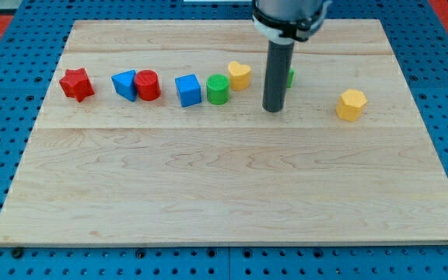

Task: Make a rectangular shape with heart green star blue cube and green circle

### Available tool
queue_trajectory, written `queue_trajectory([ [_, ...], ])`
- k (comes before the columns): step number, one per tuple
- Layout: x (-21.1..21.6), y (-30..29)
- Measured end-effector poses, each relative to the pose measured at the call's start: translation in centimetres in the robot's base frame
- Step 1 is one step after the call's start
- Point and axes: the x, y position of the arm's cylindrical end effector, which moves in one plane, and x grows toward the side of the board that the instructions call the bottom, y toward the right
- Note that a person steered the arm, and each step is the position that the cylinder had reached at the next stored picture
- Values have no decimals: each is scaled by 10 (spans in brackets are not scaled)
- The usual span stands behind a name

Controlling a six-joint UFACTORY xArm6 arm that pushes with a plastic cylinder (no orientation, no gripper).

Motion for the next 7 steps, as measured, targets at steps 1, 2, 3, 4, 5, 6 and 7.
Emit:
queue_trajectory([
  [1,-46,23],
  [2,-83,15],
  [3,-107,-2],
  [4,-93,45],
  [5,-83,8],
  [6,-63,-15],
  [7,-63,-63],
])
